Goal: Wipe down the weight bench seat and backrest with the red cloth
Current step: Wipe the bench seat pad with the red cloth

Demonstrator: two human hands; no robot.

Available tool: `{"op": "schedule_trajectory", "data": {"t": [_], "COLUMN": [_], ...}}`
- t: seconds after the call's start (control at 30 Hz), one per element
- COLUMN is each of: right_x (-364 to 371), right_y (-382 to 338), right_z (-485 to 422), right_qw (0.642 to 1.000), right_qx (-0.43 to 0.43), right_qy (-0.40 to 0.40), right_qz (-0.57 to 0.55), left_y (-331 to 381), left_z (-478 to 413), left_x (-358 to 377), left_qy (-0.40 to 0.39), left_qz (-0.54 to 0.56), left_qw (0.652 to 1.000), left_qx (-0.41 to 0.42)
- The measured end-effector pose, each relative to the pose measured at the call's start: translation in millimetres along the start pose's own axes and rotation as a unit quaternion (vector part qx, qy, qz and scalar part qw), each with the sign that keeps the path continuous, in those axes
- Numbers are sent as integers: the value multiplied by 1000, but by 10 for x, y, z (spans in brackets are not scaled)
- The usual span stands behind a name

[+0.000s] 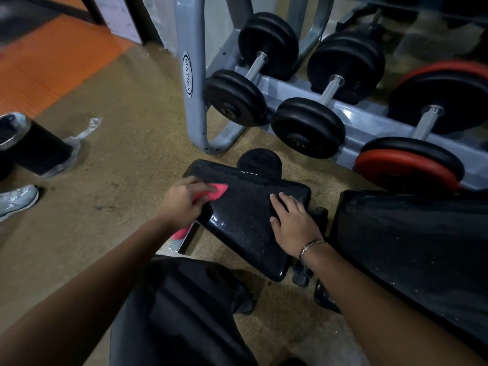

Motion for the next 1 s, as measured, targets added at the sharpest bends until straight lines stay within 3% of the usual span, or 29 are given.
{"op": "schedule_trajectory", "data": {"t": [0.1,0.2,0.27,0.4,0.47,0.63,0.77,0.83,1.0], "right_x": [8,-5,-4,31,29,-1,24,21,6], "right_y": [16,6,3,32,31,-2,8,18,8], "right_z": [7,-22,-19,29,25,-11,40,38,-9], "right_qw": [1000,1000,1000,1000,1000,1000,1000,1000,1000], "right_qx": [0,-1,-2,-6,-6,-6,-9,-7,-2], "right_qy": [-5,-1,3,-6,-12,2,-11,-16,-12], "right_qz": [-5,-1,5,1,-2,7,5,1,0], "left_y": [-135,-73,34,0,-61,84,89,44,161], "left_z": [93,-9,-13,183,200,34,135,66,-185], "left_x": [-117,-60,-13,-113,-174,-63,-104,-165,13], "left_qy": [-29,12,29,-57,-62,28,-72,-91,52], "left_qz": [2,-20,-23,-4,0,-23,-15,-19,-30], "left_qw": [998,998,996,997,996,993,997,995,985], "left_qx": [48,-62,-87,47,67,-116,-36,-34,-162]}}
Point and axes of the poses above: each hand's wrist, its own z-axis away from the middle knuckle, its own x-axis out of the palm, y = z × x, the point moved 2 cm from there along -z, towards the middle knuckle, and after that the axes turned 8 degrees about y, right-handed, at the moved point
